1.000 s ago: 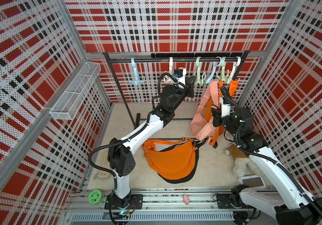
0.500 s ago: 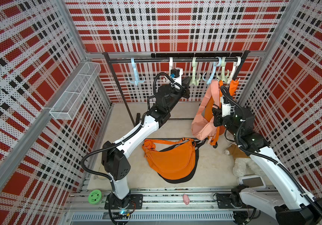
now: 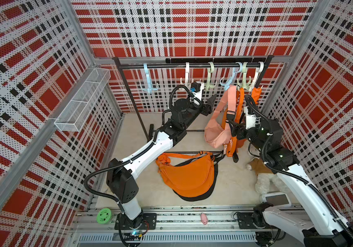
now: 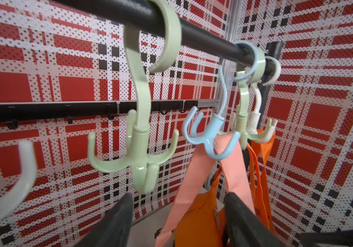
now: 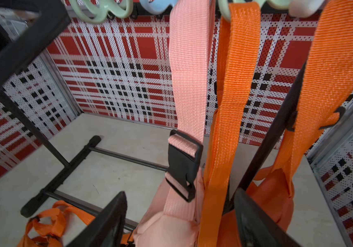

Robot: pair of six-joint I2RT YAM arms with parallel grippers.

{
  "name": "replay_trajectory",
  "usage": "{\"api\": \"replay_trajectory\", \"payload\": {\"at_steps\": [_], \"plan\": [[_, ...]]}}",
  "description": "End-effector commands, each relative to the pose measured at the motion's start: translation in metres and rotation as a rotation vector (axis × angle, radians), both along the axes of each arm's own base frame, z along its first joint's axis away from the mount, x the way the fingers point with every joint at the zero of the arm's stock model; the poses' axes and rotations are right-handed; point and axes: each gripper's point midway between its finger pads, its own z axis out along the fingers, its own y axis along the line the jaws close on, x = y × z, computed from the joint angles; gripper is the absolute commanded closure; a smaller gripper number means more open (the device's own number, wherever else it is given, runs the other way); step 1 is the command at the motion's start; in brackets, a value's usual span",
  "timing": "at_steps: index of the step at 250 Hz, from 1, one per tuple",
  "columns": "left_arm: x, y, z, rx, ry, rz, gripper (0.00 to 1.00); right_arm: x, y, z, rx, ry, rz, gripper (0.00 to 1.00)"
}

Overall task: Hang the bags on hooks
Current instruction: Adjust the hook on the clothesline, then pick up the bag from the bag.

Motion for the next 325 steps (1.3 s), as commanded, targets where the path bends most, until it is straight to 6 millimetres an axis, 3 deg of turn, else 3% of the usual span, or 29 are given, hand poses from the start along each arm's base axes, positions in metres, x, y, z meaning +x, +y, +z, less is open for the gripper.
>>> {"api": "replay_trajectory", "payload": {"at_steps": [1,71,95,126,155,175,200,248,292,325], "plan": [[-0.019,0.011,0.027,-0.025,-0.054,0.0,0.1,-0.009,-0.003,0.017,0.02,-0.049,0.007,0.15],[-0.052,0.022,0.035,-0.013,-0.064,0.002,0.0,-0.036,-0.002,0.028,-0.026,-0.052,0.049,0.0],[-0.07,0.026,0.03,0.006,-0.04,-0.014,0.0,-0.051,0.001,0.026,-0.078,-0.039,0.07,0.0],[-0.104,0.027,0.007,0.037,0.0,-0.044,0.0,-0.074,0.006,0.018,-0.09,-0.018,0.13,0.0],[-0.132,0.041,-0.03,0.095,0.102,0.006,0.01,-0.094,0.023,-0.003,-0.105,0.02,0.231,0.0],[-0.15,0.062,-0.063,0.073,0.188,0.013,0.01,-0.108,0.035,-0.026,-0.143,0.085,0.296,0.0],[-0.165,0.104,-0.104,-0.033,0.314,-0.007,0.01,-0.123,0.056,-0.061,-0.184,0.158,0.389,0.0],[-0.199,0.2,-0.162,-0.148,0.45,0.155,0.01,-0.155,0.123,-0.157,-0.388,0.329,0.57,0.0],[-0.237,0.282,-0.185,-0.218,0.489,0.323,0.06,-0.179,0.177,-0.23,-0.59,0.476,0.689,0.05],[-0.254,0.306,-0.191,-0.259,0.506,0.343,0.09,-0.181,0.201,-0.269,-0.697,0.546,0.722,0.12]]}}
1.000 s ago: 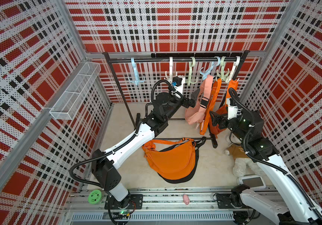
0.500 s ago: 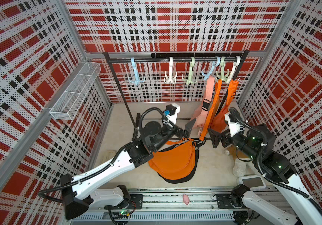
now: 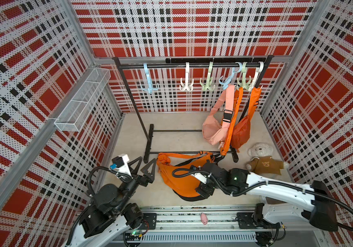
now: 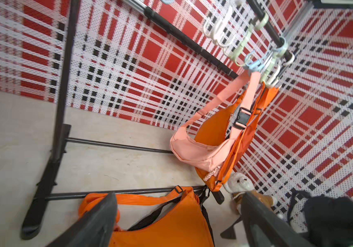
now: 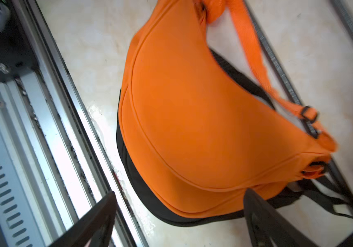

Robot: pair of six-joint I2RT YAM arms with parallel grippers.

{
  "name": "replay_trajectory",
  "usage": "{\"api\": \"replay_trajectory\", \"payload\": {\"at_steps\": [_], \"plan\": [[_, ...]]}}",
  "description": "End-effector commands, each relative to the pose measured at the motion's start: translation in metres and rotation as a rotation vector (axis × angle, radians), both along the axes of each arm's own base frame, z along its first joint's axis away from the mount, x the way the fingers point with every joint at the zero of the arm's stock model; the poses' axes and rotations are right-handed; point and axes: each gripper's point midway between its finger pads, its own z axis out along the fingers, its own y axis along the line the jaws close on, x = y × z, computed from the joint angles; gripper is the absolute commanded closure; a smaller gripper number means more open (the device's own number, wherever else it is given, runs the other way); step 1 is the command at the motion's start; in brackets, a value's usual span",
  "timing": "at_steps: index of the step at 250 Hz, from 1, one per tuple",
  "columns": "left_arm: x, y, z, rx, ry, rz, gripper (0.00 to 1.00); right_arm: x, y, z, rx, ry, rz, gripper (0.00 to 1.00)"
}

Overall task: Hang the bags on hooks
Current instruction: Pick up the bag from the bag.

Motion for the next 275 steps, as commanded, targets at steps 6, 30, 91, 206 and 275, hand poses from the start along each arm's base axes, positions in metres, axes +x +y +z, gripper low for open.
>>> {"api": "replay_trajectory", "payload": {"at_steps": [6,30,91,206,275], "plan": [[-0.008,0.028,-0.044,0.046,0.152,0.091,0.09,0.01,0.026,-0.012,-0.037,-0.023,0.009,0.13],[-0.01,0.026,-0.046,0.053,0.168,0.075,0.09,0.016,0.037,-0.021,-0.072,-0.027,0.014,0.16],[-0.001,0.008,-0.029,0.118,0.164,0.033,0.09,0.021,0.05,-0.047,-0.131,-0.016,0.047,0.22],[0.013,-0.018,0.01,0.08,0.106,-0.016,0.09,0.022,0.059,-0.017,0.06,-0.034,0.002,1.0],[0.02,-0.048,0.013,0.068,0.105,-0.087,0.01,0.056,0.024,0.097,0.508,-0.076,-0.185,1.0]]}}
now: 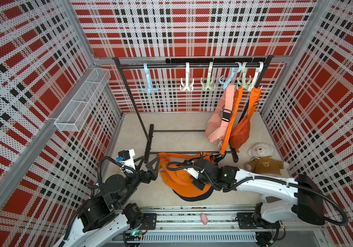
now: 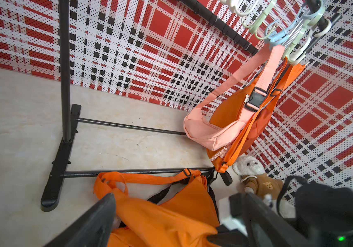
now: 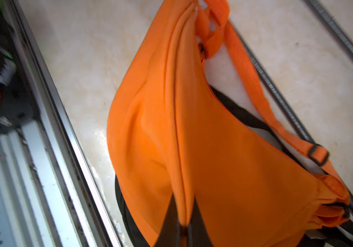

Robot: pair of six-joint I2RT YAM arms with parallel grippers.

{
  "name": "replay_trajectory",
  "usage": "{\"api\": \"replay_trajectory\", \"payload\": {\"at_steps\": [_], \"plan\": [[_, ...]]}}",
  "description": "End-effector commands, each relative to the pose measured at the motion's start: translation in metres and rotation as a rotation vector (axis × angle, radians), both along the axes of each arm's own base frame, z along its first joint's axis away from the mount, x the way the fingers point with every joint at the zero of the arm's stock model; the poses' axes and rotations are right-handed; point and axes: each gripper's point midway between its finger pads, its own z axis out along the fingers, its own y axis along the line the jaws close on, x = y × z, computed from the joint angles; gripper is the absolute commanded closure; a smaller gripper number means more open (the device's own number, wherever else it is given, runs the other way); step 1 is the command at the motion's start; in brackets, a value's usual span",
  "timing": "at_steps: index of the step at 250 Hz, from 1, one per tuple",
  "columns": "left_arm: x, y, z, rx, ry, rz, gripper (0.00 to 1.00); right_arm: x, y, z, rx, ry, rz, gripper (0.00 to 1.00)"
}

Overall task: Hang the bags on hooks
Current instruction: Pick up the bag from the bag.

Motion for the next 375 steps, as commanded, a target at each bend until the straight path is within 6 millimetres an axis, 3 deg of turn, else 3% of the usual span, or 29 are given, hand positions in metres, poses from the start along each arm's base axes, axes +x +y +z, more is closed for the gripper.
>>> {"api": "replay_trajectory", "payload": {"at_steps": [1,53,98,133,180,216,274,339,375], "plan": [[0.003,-0.016,0.014,-0.052,-0.023,-0.037,0.01,0.019,-0.006,0.057,0.261,-0.031,-0.089,1.0],[0.004,-0.082,0.003,-0.075,-0.026,-0.17,0.01,0.033,-0.03,0.114,0.496,-0.069,-0.158,1.0],[0.005,-0.141,-0.005,-0.149,0.003,-0.278,0.01,0.03,-0.028,0.136,0.564,-0.076,-0.142,1.0],[0.016,-0.165,-0.004,-0.213,0.029,-0.305,0.01,0.027,-0.027,0.144,0.604,-0.075,-0.129,1.0],[0.029,-0.18,0.004,-0.224,0.02,-0.302,0.0,0.024,-0.028,0.145,0.631,-0.069,-0.128,1.0],[0.035,-0.186,0.01,-0.225,0.009,-0.288,0.07,0.021,-0.026,0.136,0.577,-0.102,-0.143,1.0],[0.041,-0.196,0.009,-0.218,0.012,-0.291,0.33,0.013,-0.012,0.132,0.517,-0.137,-0.124,1.0],[0.044,-0.19,0.003,-0.172,0.028,-0.256,0.74,0.015,-0.014,0.137,0.495,-0.165,-0.146,0.99],[0.046,-0.176,0.002,-0.135,0.039,-0.242,0.82,0.013,-0.02,0.145,0.502,-0.177,-0.148,0.95]]}}
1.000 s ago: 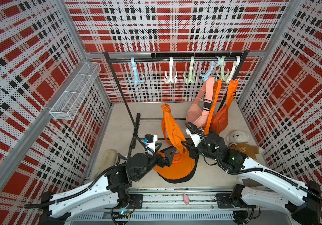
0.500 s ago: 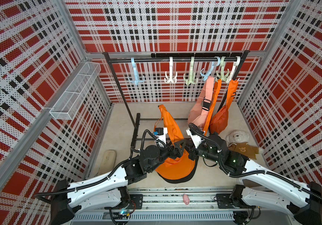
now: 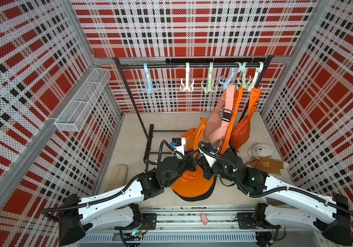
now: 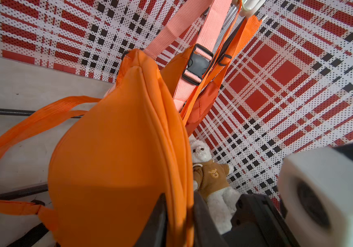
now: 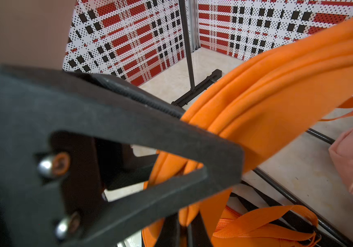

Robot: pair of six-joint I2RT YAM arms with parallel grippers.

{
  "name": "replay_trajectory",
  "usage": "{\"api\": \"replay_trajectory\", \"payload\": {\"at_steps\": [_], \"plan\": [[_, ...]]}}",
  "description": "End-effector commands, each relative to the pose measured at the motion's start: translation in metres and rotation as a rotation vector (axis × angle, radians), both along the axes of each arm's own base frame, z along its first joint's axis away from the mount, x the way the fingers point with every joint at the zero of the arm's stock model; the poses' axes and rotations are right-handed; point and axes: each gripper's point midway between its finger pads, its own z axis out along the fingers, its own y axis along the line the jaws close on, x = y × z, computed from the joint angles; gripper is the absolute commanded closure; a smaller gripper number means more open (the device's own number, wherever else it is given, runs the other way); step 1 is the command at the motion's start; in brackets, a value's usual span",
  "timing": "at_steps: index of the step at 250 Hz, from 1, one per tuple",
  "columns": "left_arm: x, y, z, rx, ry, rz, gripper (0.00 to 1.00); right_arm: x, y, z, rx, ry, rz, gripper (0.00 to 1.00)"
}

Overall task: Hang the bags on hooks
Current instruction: Pick up the bag from the bag.

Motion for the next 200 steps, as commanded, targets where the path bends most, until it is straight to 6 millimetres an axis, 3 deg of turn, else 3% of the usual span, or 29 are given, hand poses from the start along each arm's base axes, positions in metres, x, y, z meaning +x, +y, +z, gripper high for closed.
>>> {"api": "replay_trajectory", "payload": {"at_steps": [1,11,19,34,39,63,79,104,146,182,200], "plan": [[0.002,0.015,0.018,-0.008,-0.016,0.021,0.82,0.002,-0.005,0.036,0.064,-0.075,-0.021,0.95],[0.003,0.018,0.02,-0.005,-0.021,0.005,0.84,0.002,-0.006,0.038,0.064,-0.077,-0.02,0.91],[0.003,0.02,0.021,-0.001,-0.024,-0.012,0.85,0.001,-0.007,0.04,0.067,-0.079,-0.019,0.81],[0.003,0.026,0.024,-0.002,-0.026,-0.045,0.92,-0.002,-0.011,0.047,0.081,-0.084,-0.013,0.43],[0.003,0.028,0.025,-0.003,-0.025,-0.056,0.94,-0.004,-0.012,0.05,0.088,-0.088,-0.007,0.34],[0.001,0.043,0.039,-0.032,-0.031,-0.125,0.97,-0.011,-0.029,0.069,0.139,-0.133,-0.022,0.1],[-0.003,0.054,0.049,-0.041,-0.034,-0.181,0.97,-0.011,-0.049,0.081,0.156,-0.174,-0.074,0.0],[-0.014,0.069,0.063,-0.037,-0.042,-0.242,0.98,-0.009,-0.077,0.092,0.143,-0.21,-0.145,0.0],[-0.031,0.089,0.084,-0.015,-0.085,-0.277,1.0,0.007,-0.106,0.088,0.1,-0.174,-0.226,0.0],[-0.05,0.099,0.108,-0.015,-0.149,-0.299,1.0,0.02,-0.11,0.084,0.083,-0.174,-0.26,0.0],[-0.058,0.101,0.119,-0.026,-0.179,-0.312,1.0,0.022,-0.101,0.081,0.068,-0.165,-0.23,0.0]]}}
